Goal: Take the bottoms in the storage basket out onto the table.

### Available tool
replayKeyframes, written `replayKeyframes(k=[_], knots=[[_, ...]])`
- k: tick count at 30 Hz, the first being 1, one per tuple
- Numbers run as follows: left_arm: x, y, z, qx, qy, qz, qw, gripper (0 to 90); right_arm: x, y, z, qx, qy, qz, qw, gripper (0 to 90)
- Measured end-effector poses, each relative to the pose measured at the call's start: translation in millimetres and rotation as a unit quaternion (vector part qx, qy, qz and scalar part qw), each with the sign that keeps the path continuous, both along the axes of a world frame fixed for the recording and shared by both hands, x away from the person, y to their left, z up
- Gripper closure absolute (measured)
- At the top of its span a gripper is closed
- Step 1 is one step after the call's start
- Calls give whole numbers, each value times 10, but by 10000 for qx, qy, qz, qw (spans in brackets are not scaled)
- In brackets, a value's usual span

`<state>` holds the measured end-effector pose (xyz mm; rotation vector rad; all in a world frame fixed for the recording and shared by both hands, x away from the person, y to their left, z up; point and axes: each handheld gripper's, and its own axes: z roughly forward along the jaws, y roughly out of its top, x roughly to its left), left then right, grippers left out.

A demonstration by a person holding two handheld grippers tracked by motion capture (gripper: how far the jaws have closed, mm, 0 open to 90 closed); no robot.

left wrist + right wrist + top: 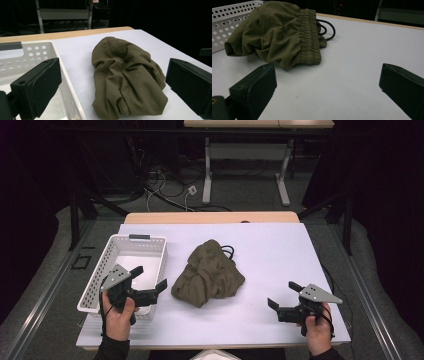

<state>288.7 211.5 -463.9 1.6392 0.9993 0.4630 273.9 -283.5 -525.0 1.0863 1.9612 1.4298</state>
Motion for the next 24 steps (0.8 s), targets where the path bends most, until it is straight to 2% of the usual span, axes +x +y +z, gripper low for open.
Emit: replayKeyframes(k=[17, 24], knots=[[-41, 326, -161, -131, 48, 412, 9991, 4, -9, 1, 8, 33, -32, 26, 10000, 13], [-45, 412, -170, -168, 86, 506, 9985, 7, -12, 0, 14, 54, -60, 46, 10000, 13]])
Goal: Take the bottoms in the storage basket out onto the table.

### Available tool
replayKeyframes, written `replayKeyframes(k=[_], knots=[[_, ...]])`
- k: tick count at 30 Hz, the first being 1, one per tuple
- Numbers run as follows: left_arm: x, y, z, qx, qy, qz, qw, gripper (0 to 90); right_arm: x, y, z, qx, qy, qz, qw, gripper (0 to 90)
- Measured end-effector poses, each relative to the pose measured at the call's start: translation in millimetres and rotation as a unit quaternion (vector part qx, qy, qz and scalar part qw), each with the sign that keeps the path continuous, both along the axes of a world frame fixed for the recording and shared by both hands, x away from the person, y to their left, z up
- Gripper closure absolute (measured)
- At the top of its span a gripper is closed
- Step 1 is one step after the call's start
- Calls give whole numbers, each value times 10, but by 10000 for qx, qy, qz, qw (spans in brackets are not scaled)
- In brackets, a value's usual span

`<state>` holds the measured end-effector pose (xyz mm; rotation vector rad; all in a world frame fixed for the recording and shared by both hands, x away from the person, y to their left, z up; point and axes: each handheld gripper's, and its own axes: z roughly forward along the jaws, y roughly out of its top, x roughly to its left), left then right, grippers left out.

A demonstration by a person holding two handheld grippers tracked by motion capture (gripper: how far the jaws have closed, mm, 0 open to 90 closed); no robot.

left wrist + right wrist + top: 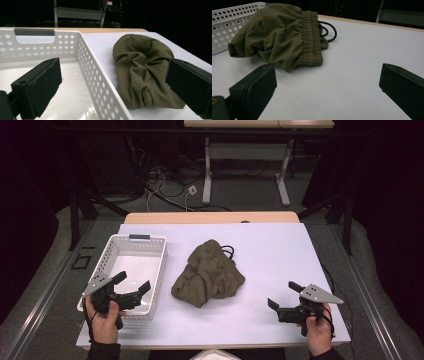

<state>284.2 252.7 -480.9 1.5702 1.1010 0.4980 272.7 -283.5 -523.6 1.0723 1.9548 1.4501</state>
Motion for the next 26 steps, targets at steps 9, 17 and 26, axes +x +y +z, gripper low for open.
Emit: replayKeyframes(k=[9, 17, 26], knots=[[4, 60, -12, -25, 11, 77, 10000, 7, 4, 5, -2, 19, -9, 24, 10000, 13], [13, 81, -35, -48, 41, 122, 9999, 7, 5, 5, -3, 38, 18, 31, 10000, 13], [14, 100, -35, -55, 35, 153, 9999, 7, 5, -3, -1, 27, 30, 43, 10000, 13]])
